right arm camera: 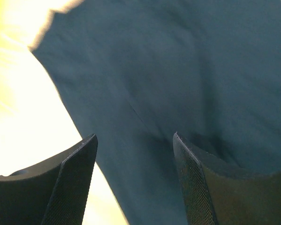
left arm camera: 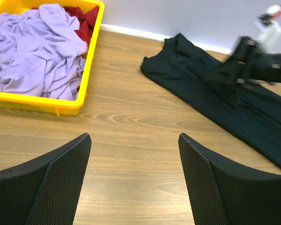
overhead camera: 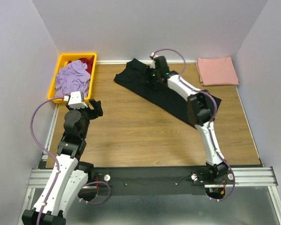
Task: Fold and stack the t-shirts
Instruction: Fold the tshirt
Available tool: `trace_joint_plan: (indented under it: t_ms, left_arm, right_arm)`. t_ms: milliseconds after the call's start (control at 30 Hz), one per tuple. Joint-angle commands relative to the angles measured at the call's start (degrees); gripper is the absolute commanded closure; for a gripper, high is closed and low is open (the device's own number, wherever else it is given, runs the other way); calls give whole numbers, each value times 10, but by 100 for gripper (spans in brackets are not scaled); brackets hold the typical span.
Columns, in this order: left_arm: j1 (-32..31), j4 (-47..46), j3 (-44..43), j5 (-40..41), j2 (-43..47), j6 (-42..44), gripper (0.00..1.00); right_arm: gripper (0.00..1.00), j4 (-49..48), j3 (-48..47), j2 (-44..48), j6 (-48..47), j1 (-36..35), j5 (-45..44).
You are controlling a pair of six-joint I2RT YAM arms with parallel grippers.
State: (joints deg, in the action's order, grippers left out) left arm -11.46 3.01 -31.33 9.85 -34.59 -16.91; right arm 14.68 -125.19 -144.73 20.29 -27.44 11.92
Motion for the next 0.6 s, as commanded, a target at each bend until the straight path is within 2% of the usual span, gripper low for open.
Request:
trace_joint_plan:
  t_ms: [0, 33, 133, 167, 233, 267, 400, 567]
  left_arm:
    - [1, -36, 14, 6, 19, 10, 17]
    - [1, -41, 14, 6, 20, 10, 17]
    - [1, -41, 13, 3, 21, 13, 17]
    - [1, -41, 13, 2, 20, 14, 17]
    - [1, -39, 12, 3, 20, 14, 17]
    - [2, -38, 10, 3, 19, 14, 17]
    - [1, -33, 8, 9, 19, 13, 18]
    - [1, -31, 5, 6, 22, 10, 18]
  right_arm:
    - [27, 31, 129, 167, -61, 2, -58]
    - [27, 33, 210, 225, -67, 5, -77]
    - [29, 45, 323, 300, -73, 26, -137]
    - [34, 63, 387, 339, -69, 36, -166]
    - [39, 89, 477, 381, -57, 46, -205]
    - [40, 93, 505, 420, -44, 55, -212]
    - [48, 110, 604, 485, -17, 69, -232]
    - [48, 127, 664, 503, 20, 74, -262]
